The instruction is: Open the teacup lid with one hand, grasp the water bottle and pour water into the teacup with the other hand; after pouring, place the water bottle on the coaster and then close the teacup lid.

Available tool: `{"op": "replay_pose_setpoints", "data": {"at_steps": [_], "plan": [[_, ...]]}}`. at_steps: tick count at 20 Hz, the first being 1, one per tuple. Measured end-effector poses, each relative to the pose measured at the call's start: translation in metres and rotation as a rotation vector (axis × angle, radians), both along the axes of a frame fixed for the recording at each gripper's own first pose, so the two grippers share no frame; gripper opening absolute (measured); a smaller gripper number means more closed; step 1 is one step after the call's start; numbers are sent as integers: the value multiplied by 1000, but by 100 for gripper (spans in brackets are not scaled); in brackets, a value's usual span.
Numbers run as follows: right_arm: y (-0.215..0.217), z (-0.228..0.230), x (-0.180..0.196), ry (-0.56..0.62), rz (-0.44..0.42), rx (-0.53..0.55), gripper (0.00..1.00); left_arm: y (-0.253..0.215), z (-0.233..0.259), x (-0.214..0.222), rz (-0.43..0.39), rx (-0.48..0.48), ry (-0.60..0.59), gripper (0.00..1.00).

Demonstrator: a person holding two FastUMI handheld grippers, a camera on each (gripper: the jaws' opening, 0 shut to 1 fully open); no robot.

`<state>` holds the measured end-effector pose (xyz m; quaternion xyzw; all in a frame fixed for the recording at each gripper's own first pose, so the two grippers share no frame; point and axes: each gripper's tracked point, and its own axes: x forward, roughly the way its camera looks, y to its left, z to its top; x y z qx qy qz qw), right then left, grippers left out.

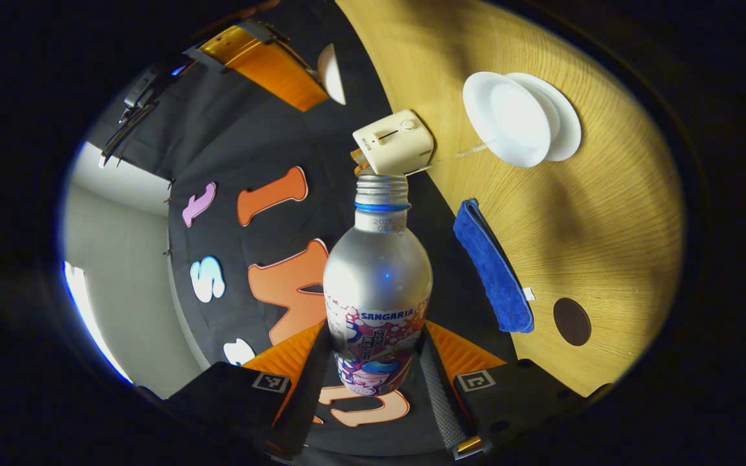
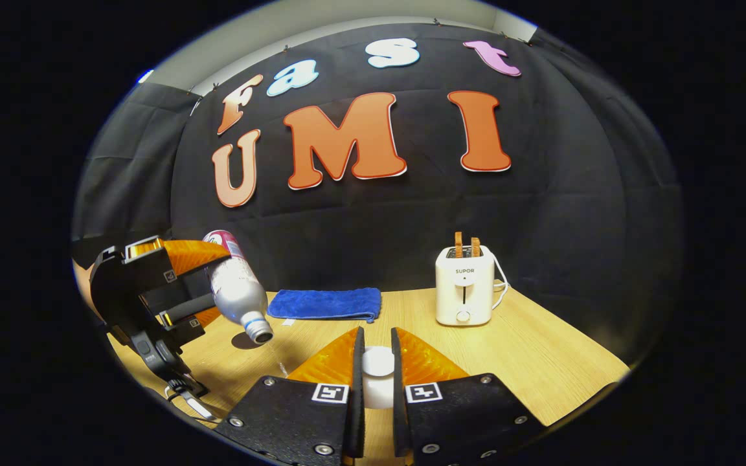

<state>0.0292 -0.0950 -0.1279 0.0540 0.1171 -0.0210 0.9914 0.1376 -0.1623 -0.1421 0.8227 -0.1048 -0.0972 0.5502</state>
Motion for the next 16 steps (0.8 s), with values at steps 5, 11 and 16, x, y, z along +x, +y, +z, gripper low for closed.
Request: {"op": "replay_pose_setpoints", "data": {"at_steps": [5, 11, 16], "plan": [[16, 0, 6, 6, 29, -15, 18, 23, 36, 3, 33, -210, -74, 78], [37, -5, 16, 13, 58, -10, 18, 77, 66, 12, 151, -637, -112, 78], [54, -11, 22, 28, 91, -36, 18, 127, 83, 22, 264, -1017, -137, 78]]}}
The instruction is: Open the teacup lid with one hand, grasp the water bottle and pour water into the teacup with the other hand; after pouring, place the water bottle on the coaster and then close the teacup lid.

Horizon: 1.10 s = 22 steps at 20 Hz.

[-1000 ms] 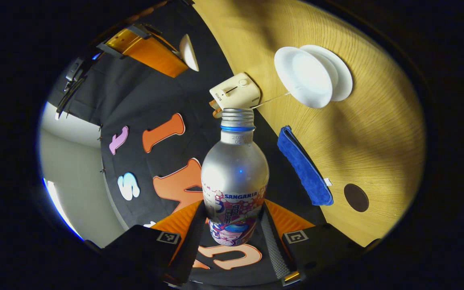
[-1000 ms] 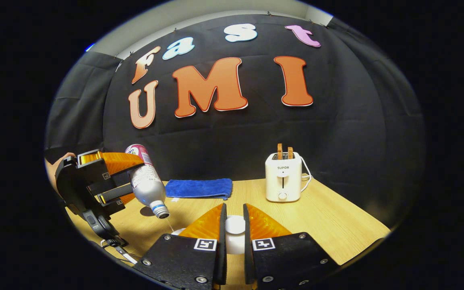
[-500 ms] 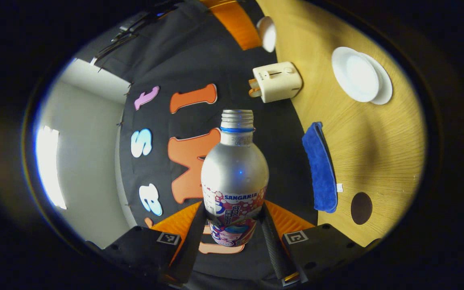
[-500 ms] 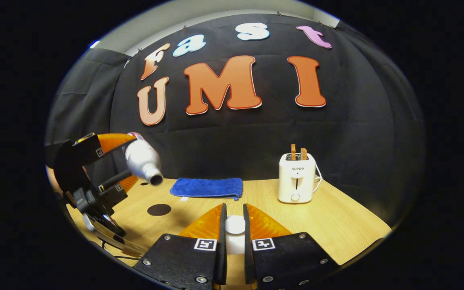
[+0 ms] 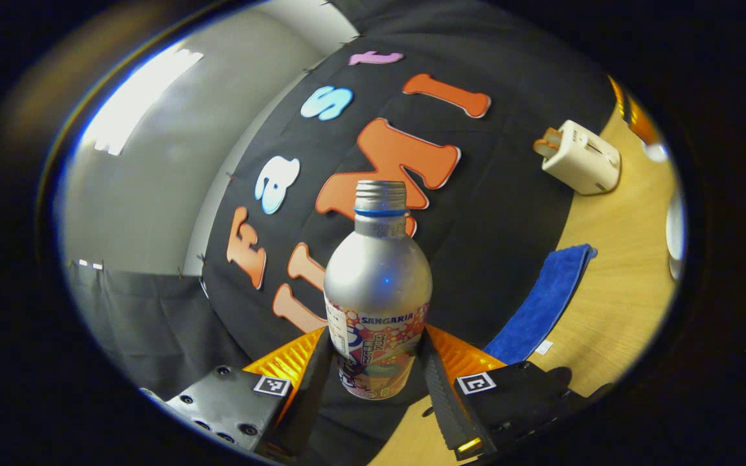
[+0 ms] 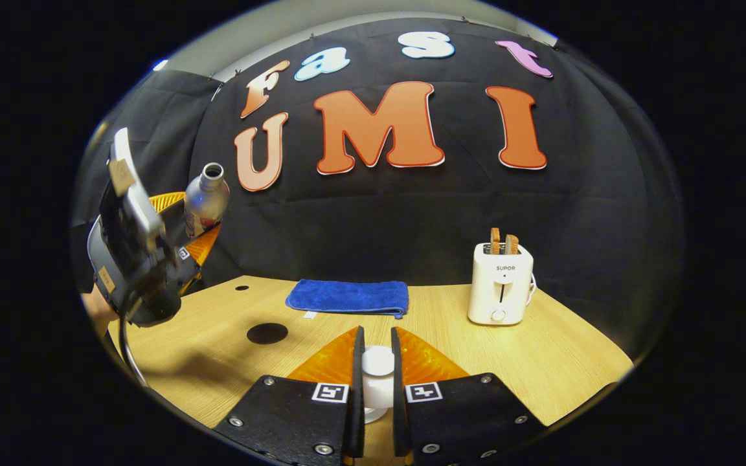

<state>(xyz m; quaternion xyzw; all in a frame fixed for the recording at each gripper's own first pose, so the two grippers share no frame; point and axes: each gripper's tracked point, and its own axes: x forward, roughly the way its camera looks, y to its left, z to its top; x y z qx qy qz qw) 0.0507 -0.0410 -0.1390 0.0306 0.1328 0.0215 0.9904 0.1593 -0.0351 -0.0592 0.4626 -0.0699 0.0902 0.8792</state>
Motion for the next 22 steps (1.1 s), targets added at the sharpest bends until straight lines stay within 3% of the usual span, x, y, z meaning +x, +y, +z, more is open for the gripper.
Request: {"op": "replay_pose_setpoints", "data": {"at_steps": [6, 9, 16, 22], "plan": [[11, -7, 4, 8, 14, -21, 18, 30, -11, 20, 30, -459, 44, 77], [16, -19, 5, 27, 25, -33, 18, 38, -28, 36, 38, -616, 95, 78], [31, -55, 7, 86, 62, -55, 18, 37, -117, 42, 65, -860, 305, 78], [32, -77, 9, 119, 65, -45, 18, 24, -136, 44, 50, -953, 366, 78]]}}
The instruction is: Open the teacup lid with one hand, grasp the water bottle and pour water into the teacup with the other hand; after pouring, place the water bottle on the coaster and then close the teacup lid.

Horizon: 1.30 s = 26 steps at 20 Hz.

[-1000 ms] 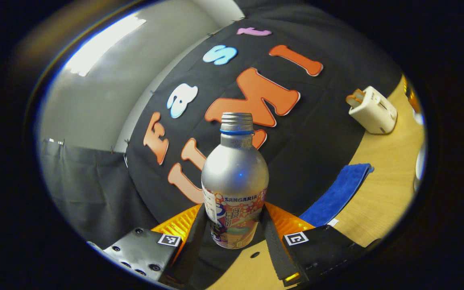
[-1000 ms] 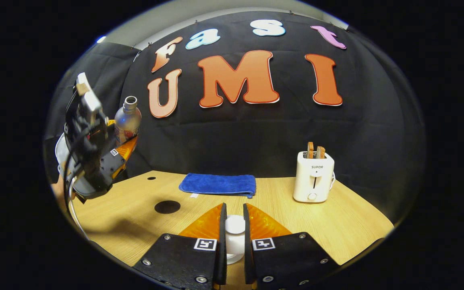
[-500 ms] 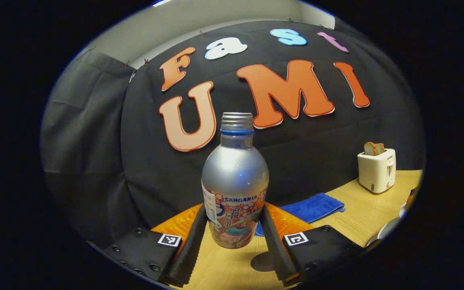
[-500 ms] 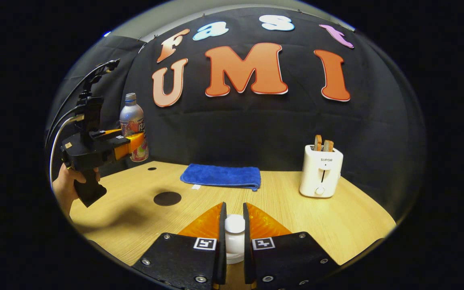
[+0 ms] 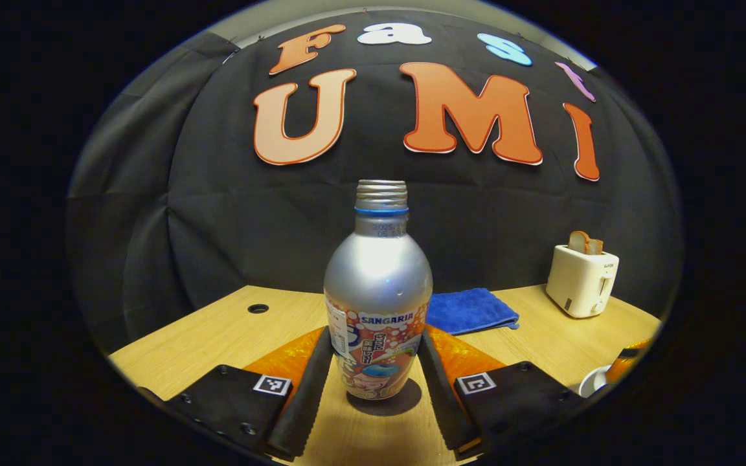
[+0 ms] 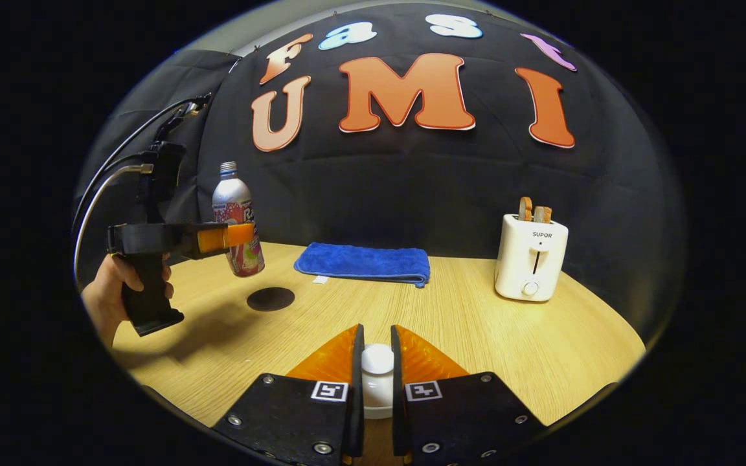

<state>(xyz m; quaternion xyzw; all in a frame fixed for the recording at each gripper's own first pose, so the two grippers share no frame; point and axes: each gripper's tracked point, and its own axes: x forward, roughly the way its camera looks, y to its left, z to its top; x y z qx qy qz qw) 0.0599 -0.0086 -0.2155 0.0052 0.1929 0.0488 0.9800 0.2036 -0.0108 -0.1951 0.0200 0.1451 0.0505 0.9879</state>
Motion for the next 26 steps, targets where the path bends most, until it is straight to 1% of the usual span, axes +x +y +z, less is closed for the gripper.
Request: {"op": "replay_pose_setpoints", "data": {"at_steps": [2, 5, 9, 11, 14, 16, 19, 21, 22, 24, 26], "plan": [[2, -2, 2, -3, 2, 27, 18, -13, -4, 3, -42, -42, 7, 78], [3, -3, 3, -5, 10, 32, 18, -18, -11, 6, -53, -57, 22, 77], [4, -6, 6, -20, 8, -3, 18, -18, -18, 11, -49, -79, 36, 77], [5, -7, 7, -30, 11, -34, 18, -17, -24, 14, -52, -108, 53, 77], [5, -7, 8, -41, 11, -68, 23, -7, -30, 19, -33, -149, 71, 78], [4, -7, 7, -42, 8, -71, 26, -4, -36, 23, -36, -170, 87, 77], [5, -9, 6, -29, 7, -50, 28, 1, -49, 25, -29, -176, 121, 79], [7, -2, 6, -42, 12, -42, 34, 1, -59, 26, -34, -166, 145, 80], [8, 4, 6, -57, 16, -42, 41, 2, -62, 26, -36, -164, 154, 80], [8, 15, 6, -83, 17, -49, 48, 0, -72, 29, -39, -167, 172, 80], [10, 24, 6, -106, 20, -54, 61, 3, -80, 29, -32, -163, 188, 83]]}}
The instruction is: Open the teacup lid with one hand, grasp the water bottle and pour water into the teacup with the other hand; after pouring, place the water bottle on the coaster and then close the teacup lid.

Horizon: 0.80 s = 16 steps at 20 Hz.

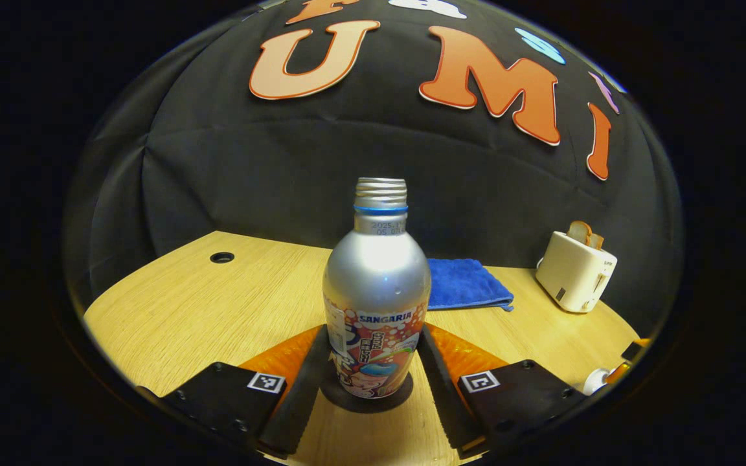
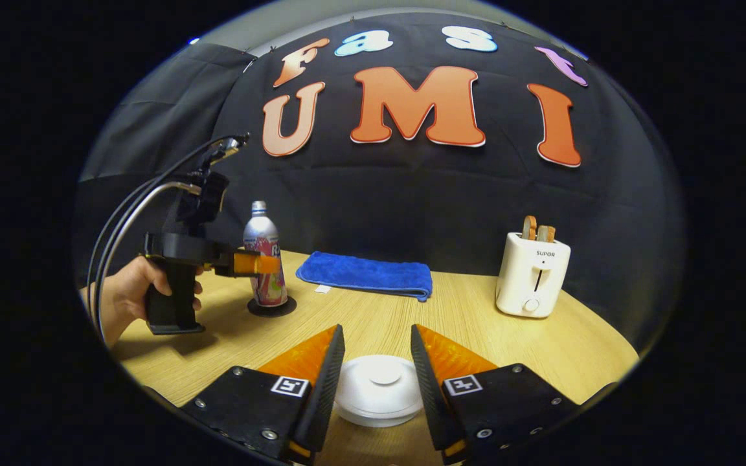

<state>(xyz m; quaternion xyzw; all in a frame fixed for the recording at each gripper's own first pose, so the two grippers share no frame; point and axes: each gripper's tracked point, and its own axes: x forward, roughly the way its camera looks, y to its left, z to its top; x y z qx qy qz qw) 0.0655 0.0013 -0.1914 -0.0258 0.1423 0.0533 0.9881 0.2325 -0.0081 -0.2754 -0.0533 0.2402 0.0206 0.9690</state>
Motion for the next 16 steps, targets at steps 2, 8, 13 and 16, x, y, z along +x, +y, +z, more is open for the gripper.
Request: {"op": "replay_pose_setpoints", "data": {"at_steps": [2, 8, 13, 16], "plan": [[-2, 6, -1, -14, -3, -4, 69, 0, 0, 1, -3, -5, -1, 85], [-6, 16, -1, -28, -32, 3, 75, -13, -4, -9, -52, -37, 28, 98], [-5, 32, -5, -49, -53, 36, 75, -15, 22, -22, -80, -11, -19, 99], [-4, 48, -9, -80, -68, 42, 75, -16, 51, -37, -95, 14, -83, 98]]}}
